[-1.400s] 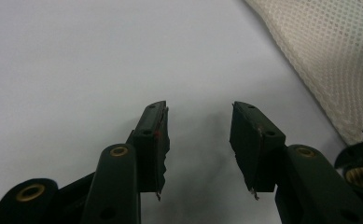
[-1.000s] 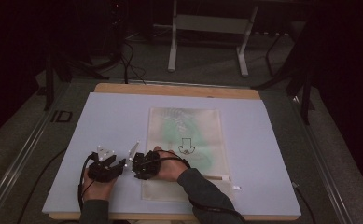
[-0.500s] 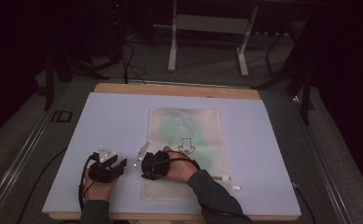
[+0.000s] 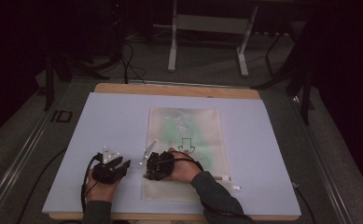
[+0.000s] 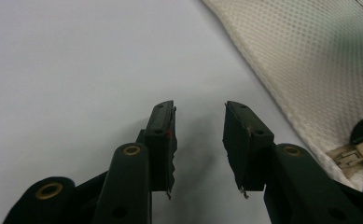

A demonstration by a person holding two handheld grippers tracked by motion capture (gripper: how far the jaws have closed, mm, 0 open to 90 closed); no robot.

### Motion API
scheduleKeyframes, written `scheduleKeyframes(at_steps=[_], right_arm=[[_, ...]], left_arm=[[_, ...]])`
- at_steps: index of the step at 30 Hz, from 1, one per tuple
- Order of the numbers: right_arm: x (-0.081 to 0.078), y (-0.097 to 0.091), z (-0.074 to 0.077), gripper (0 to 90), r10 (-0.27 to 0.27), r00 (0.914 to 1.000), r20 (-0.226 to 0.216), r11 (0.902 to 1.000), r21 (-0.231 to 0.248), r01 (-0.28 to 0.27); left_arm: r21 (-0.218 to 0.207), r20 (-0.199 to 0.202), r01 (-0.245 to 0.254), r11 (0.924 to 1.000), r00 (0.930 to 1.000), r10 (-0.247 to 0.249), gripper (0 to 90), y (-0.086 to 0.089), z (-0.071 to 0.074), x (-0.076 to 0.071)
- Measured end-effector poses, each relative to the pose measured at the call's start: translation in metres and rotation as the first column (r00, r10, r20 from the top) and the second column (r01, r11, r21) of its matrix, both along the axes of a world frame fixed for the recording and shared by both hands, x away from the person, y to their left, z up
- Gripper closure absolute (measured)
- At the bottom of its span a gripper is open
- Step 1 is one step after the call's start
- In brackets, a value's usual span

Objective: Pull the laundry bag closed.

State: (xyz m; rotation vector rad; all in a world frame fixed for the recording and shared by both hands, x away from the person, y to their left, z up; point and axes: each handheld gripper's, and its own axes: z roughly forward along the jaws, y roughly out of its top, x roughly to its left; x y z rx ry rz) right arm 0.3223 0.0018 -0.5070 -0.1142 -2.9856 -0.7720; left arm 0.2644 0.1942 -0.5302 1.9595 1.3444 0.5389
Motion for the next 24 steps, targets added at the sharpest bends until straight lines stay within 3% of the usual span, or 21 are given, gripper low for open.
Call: scheduleKeyframes(at_steps=[10,16,24], right_arm=[[-0.002,-0.001,-0.003,81.6,0.005,1.0,0.006,1.0,0.001,-0.005],[-0.002,-0.003,-0.004,81.8,0.008,0.9999,0.014,0.9999,0.009,-0.008],[-0.003,-0.004,-0.006,81.9,0.008,0.9997,0.023,0.9997,0.022,-0.009]], left_arm=[[-0.008,-0.009,0.045,0.999,0.999,-0.045,71.4,-0.009,0.001,-0.002],[0.015,-0.015,0.081,0.9966,0.9966,-0.081,79.3,-0.017,0.0,-0.003],[-0.013,-0.025,0.166,0.986,0.9857,-0.167,88.8,-0.029,0.0,-0.005]])
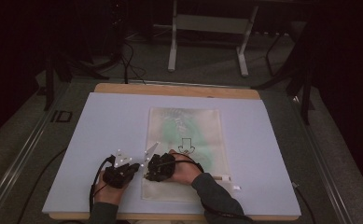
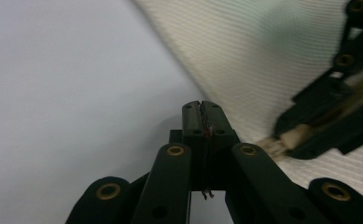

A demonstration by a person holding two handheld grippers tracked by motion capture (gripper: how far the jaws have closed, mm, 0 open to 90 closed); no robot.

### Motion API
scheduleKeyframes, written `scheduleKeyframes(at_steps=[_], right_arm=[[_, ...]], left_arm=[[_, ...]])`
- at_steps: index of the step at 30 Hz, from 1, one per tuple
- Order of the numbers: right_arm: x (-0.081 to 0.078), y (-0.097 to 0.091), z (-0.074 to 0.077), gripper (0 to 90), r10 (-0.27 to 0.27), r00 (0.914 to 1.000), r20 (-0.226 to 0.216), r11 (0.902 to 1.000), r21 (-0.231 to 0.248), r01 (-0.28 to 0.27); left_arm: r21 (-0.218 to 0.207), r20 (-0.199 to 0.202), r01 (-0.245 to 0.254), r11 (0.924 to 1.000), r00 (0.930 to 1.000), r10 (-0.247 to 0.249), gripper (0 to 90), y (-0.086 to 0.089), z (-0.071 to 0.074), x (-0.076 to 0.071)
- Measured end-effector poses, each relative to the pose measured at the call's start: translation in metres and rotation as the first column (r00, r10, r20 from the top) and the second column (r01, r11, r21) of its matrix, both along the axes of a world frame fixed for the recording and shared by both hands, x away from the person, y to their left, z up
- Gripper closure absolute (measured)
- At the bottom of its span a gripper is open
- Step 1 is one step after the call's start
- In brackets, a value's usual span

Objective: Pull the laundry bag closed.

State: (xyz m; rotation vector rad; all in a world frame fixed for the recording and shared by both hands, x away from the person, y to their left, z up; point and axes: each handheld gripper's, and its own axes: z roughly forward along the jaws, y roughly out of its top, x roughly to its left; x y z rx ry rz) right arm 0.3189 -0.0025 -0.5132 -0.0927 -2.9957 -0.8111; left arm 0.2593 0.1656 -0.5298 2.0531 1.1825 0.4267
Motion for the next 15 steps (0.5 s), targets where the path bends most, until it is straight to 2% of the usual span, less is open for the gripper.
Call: scheduleKeyframes(at_steps=[6,11,15], right_arm=[[0.0,-0.001,-0.001,81.9,0.005,1.0,0.006,0.9999,0.011,-0.006],[0.0,-0.002,-0.001,81.9,0.004,1.0,0.007,0.9999,0.015,-0.004],[0.0,-0.001,-0.001,81.9,0.007,0.9999,0.013,0.9999,0.013,-0.007]], left_arm=[[0.009,0.0,0.052,0.9986,0.9986,-0.052,89.0,-0.01,-0.001,-0.001],[0.015,0.0,0.058,0.9982,0.9983,-0.058,89.0,-0.014,-0.001,-0.002],[0.004,0.004,0.063,0.998,0.998,-0.063,89.0,-0.013,-0.001,-0.002]])
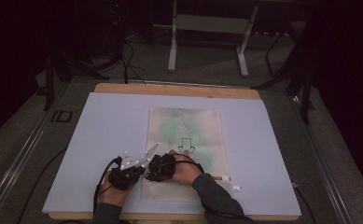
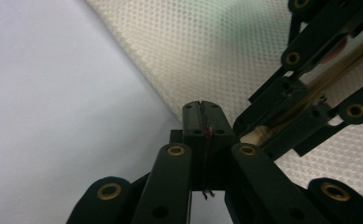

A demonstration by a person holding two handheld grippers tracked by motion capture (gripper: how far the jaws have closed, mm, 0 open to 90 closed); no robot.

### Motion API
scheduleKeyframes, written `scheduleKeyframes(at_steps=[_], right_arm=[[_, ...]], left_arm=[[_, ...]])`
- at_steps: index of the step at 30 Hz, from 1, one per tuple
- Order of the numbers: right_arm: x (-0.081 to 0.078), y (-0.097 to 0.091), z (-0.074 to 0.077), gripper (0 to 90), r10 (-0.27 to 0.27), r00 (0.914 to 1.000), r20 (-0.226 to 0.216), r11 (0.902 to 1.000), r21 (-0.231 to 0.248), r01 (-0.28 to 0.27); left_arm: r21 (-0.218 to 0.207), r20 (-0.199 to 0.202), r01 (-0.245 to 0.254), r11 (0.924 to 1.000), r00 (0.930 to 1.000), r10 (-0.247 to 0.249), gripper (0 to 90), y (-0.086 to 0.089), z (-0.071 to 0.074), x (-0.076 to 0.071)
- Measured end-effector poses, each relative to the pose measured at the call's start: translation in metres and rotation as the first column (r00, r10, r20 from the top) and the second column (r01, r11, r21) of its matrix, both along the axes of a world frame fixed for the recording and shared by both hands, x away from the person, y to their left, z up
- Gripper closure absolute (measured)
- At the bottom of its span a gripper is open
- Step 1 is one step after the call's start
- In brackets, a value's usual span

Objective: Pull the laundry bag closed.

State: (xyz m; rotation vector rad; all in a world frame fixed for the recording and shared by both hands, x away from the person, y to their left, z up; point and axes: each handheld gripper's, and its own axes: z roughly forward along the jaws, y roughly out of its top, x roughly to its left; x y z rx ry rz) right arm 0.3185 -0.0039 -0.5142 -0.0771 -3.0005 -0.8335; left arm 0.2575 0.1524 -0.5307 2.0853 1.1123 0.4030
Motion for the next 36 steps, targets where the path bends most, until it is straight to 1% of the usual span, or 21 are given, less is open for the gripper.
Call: scheduleKeyframes(at_steps=[3,6,10,14,17,18,19,20,21,22,23,24,26,27,28,33,36], right_arm=[[0.0,-0.0002,-0.0002,81.9,0.0,1.0,0.001,1.0,0.001,0.0],[-0.0006,-0.0004,-0.0002,81.9,-0.001,1.0,0.002,1.0,0.001,0.001],[-0.0012,-0.0007,-0.001,81.9,-0.001,0.9999,0.01,0.9999,0.011,0.0],[-0.0017,-0.0007,-0.0007,81.9,-0.001,0.9999,0.014,1.0,0.009,0.001],[-0.0021,-0.0007,-0.0008,81.9,-0.003,0.9999,0.015,0.9999,0.011,0.003],[-0.0017,-0.0014,-0.0008,81.9,-0.005,0.9999,0.014,0.9999,0.013,0.005],[-0.0017,-0.0014,-0.0008,81.9,-0.005,0.9999,0.014,0.9999,0.013,0.005],[-0.0013,-0.0022,-0.0002,82.0,-0.003,0.9999,0.011,0.9999,0.012,0.003],[-0.0017,-0.0027,0.0002,82.0,-0.007,0.9999,0.01,0.9999,0.008,0.007],[-0.0018,-0.0031,0.0004,82.0,-0.008,0.9999,0.01,0.9999,0.009,0.008],[-0.0018,-0.0031,0.0004,82.0,-0.008,0.9999,0.01,0.9999,0.009,0.008],[-0.0017,-0.0037,0.0003,82.1,-0.007,0.9999,0.01,0.9999,0.013,0.007],[-0.0019,-0.0042,0.0007,82.1,-0.008,0.9999,0.01,0.9999,0.01,0.008],[-0.0019,-0.0042,0.0007,82.2,-0.008,0.9999,0.01,0.9999,0.01,0.008],[-0.0018,-0.0054,0.0019,82.3,-0.009,0.9998,0.019,0.9999,0.006,0.009],[-0.0018,-0.0066,0.0021,82.3,-0.015,0.9998,0.013,0.9999,0.007,0.015],[-0.0018,-0.0083,0.0038,82.4,-0.011,0.9997,0.02,0.9999,0.001,0.011]], left_arm=[[-0.009,0.004,0.011,0.9999,0.9999,-0.011,89.0,-0.0013,0.0003,0.0],[-0.006,0.01,0.008,0.9999,0.9999,-0.008,89.0,-0.0035,-0.001,0.0009],[0.007,0.005,0.016,0.9999,0.9999,-0.016,88.9,-0.0049,-0.0038,0.0033],[-0.008,-0.001,0.016,0.9998,0.9999,-0.016,89.1,-0.004,-0.0052,0.0043],[0.002,0.007,0.022,0.9998,0.9997,-0.022,89.1,-0.0047,-0.0056,0.0038],[-0.007,-0.001,0.023,0.9997,0.9997,-0.023,89.2,-0.0035,-0.006,0.0045],[-0.007,-0.001,0.023,0.9997,0.9997,-0.023,89.2,-0.0035,-0.006,0.0045],[-0.022,-0.009,0.025,0.9995,0.9997,-0.025,89.2,-0.0016,-0.0065,0.0053],[-0.022,-0.009,0.025,0.9995,0.9997,-0.025,89.2,-0.0016,-0.0065,0.0053],[0.002,0.008,0.031,0.9995,0.9995,-0.031,89.3,-0.0035,-0.0064,0.0038],[0.002,0.008,0.031,0.9995,0.9995,-0.031,89.3,-0.0035,-0.0064,0.0038],[0.012,0.011,0.025,0.9996,0.9996,-0.026,89.3,-0.005,-0.0061,0.0032],[0.012,0.011,0.025,0.9996,0.9996,-0.026,89.4,-0.005,-0.0061,0.0032],[0.007,0.005,0.024,0.9997,0.9997,-0.024,89.4,-0.0045,-0.0061,0.0036],[0.007,0.005,0.025,0.9997,0.9997,-0.025,89.5,-0.0044,-0.0061,0.0037],[0.01,0.002,0.024,0.9997,0.9997,-0.024,89.5,-0.0047,-0.0057,0.0038],[0.012,0.001,0.025,0.9996,0.9997,-0.025,89.6,-0.0044,-0.0057,0.0038]])
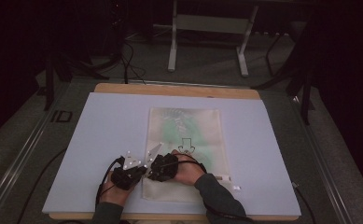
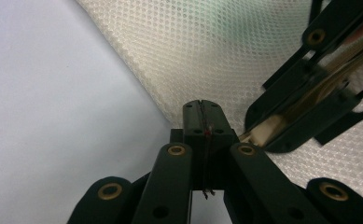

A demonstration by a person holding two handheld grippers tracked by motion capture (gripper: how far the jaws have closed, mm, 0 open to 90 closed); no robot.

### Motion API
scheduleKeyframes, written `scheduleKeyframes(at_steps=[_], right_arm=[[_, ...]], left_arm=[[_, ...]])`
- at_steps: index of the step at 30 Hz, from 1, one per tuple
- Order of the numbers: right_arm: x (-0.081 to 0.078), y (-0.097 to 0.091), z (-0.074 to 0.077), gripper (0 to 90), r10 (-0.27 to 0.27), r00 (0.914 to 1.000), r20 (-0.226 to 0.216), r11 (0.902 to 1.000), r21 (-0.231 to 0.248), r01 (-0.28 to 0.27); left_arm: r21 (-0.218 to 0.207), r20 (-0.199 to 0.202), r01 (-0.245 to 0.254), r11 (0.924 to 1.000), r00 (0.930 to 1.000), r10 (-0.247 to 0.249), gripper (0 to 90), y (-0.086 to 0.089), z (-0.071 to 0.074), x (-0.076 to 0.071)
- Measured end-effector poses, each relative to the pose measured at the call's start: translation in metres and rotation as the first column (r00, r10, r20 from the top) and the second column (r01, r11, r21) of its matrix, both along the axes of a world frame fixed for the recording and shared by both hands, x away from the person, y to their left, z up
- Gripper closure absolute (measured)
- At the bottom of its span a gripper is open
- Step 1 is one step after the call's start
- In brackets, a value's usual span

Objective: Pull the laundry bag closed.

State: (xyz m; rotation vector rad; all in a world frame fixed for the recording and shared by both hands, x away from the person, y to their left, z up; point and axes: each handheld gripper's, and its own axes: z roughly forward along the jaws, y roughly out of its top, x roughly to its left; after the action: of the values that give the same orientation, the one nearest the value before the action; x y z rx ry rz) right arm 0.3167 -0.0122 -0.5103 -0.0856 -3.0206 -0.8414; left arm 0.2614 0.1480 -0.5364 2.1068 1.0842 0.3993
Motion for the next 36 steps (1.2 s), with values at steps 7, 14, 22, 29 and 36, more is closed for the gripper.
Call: scheduleKeyframes(at_steps=[7,14,22,29,36], right_arm=[[-0.002,-0.008,-0.001,82.3,-0.002,1.0,-0.003,0.9998,-0.02,0.002],[-0.004,-0.011,-0.001,82.3,-0.003,0.9999,0.015,0.9998,-0.018,0.004],[-0.006,-0.015,0.001,82.3,0.004,0.9994,0.033,0.9992,-0.041,-0.003],[-0.009,-0.018,0.003,82.2,0.005,0.9991,0.042,0.9971,-0.076,-0.001],[-0.01,-0.02,0.004,82.3,0.019,0.9982,0.056,0.9955,-0.094,-0.013]], left_arm=[[-0.005,-0.006,-0.005,1.0,1.0,0.005,89.5,0.0,0.0,0.0],[-0.006,-0.006,-0.003,1.0,1.0,0.003,89.4,0.0,0.0,0.0],[-0.01,-0.01,-0.003,0.9999,0.9999,0.003,89.4,0.001,0.0,0.001],[-0.009,-0.009,-0.004,0.9999,0.9999,0.004,89.5,0.001,0.0,0.001],[-0.011,-0.013,-0.005,0.9999,0.9999,0.005,89.4,0.001,0.0,0.001]])
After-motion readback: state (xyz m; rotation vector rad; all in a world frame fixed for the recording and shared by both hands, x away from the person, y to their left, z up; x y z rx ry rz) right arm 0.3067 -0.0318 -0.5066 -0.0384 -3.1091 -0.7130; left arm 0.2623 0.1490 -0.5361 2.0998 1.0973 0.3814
